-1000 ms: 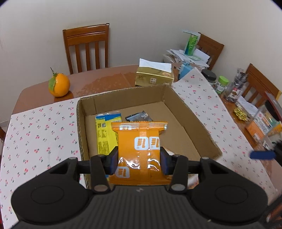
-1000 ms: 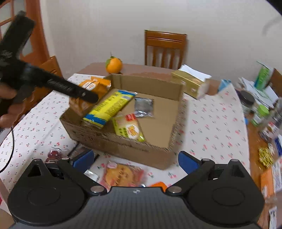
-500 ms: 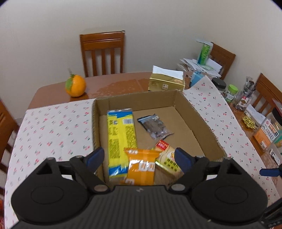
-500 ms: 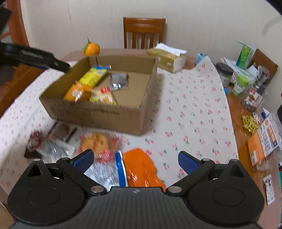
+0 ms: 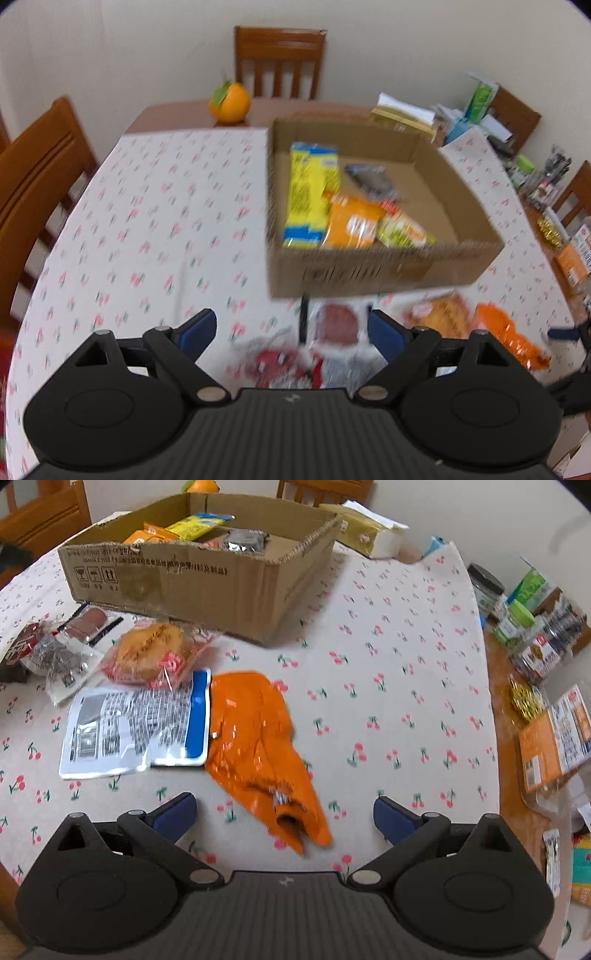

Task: Organize snacks
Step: 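Move left tool to the red-black snack bag while right tool approaches the orange pouch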

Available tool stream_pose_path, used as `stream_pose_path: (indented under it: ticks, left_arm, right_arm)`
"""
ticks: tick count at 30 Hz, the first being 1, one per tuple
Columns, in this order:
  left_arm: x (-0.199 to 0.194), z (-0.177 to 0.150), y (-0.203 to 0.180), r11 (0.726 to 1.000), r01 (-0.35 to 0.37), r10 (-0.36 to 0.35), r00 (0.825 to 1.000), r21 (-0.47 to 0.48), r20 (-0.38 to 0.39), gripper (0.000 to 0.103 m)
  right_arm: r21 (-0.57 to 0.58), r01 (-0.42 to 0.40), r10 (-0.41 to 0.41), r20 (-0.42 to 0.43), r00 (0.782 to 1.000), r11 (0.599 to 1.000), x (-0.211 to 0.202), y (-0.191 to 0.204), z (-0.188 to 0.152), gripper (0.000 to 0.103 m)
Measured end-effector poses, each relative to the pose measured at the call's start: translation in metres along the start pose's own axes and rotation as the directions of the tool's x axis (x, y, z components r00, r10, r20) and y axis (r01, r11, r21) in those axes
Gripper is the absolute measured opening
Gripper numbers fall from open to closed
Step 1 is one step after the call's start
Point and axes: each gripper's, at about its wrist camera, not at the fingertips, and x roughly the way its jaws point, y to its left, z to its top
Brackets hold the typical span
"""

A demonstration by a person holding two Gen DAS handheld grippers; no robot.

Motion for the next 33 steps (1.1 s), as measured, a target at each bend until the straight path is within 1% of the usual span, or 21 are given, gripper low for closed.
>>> stream_pose_path:
  ticks: [3, 6, 9, 11, 15, 22, 24, 25, 28, 31, 32, 33]
  left_arm:
    - [0.004, -0.015, 0.005, 1.000, -0.022, 0.021, 0.999, -0.020, -0.036, 0.089]
    - [0.010, -0.026, 0.007, 0.999, -0.035, 0.033, 0.997, -0.037, -0.065, 0.089]
    - [0.016, -0.035, 0.007, 0.998, -0.052, 0.050, 0.995, -0.031, -0.081, 0.089]
    - [0.021, -0.039, 0.008, 0.996, -0.074, 0.070, 0.994, -0.041, -0.079, 0.089]
    - [0.032, -0.037, 0.017, 0.990, -0.097, 0.089, 0.993, -0.103, -0.076, 0.088]
    - [0.059, -0.030, 0.018, 0.989, -0.095, 0.086, 0.993, -0.112, -0.075, 0.089]
    - [0.061, -0.030, 0.019, 0.989, -0.101, 0.093, 0.993, -0.110, -0.075, 0.089]
    - [0.062, -0.032, 0.020, 0.988, -0.116, 0.108, 0.991, -0.097, -0.085, 0.089]
    - [0.057, -0.037, 0.028, 0.988, -0.120, 0.112, 0.990, -0.092, -0.086, 0.089]
    - [0.052, -0.042, 0.036, 0.984, -0.150, 0.140, 0.985, -0.094, -0.102, 0.089]
    - [0.051, -0.042, 0.037, 0.984, -0.145, 0.135, 0.985, -0.099, -0.104, 0.089]
    - [0.049, -0.042, 0.037, 0.987, -0.125, 0.114, 0.988, -0.102, -0.107, 0.089]
  right_arm:
    - [0.002, -0.011, 0.011, 0.024, 1.000, 1.000, 0.006, -0.001, 0.009, 0.103]
    - [0.037, -0.038, 0.037, 0.035, 0.999, 0.999, 0.014, -0.008, 0.017, 0.103]
    - [0.100, -0.061, 0.057, 0.038, 0.998, 0.993, 0.023, -0.017, 0.022, 0.103]
    - [0.144, -0.074, 0.070, 0.033, 0.997, 0.987, 0.026, -0.021, 0.023, 0.103]
    - [0.144, -0.070, 0.065, 0.037, 0.997, 0.987, 0.027, -0.019, 0.023, 0.103]
    - [0.144, -0.070, 0.065, 0.034, 0.997, 0.987, 0.027, -0.020, 0.023, 0.103]
    - [0.141, -0.070, 0.066, 0.036, 0.997, 0.987, 0.027, -0.020, 0.023, 0.103]
    - [0.139, -0.071, 0.066, 0.038, 0.997, 0.988, 0.027, -0.019, 0.023, 0.103]
    - [0.130, -0.075, 0.071, 0.041, 0.997, 0.989, 0.027, -0.019, 0.022, 0.103]
    - [0.113, -0.083, 0.080, 0.034, 0.996, 0.990, 0.026, -0.020, 0.023, 0.103]
    - [0.104, -0.086, 0.083, 0.031, 0.996, 0.991, 0.027, -0.021, 0.025, 0.103]
    - [0.094, -0.090, 0.087, 0.028, 0.996, 0.992, 0.027, -0.021, 0.026, 0.103]
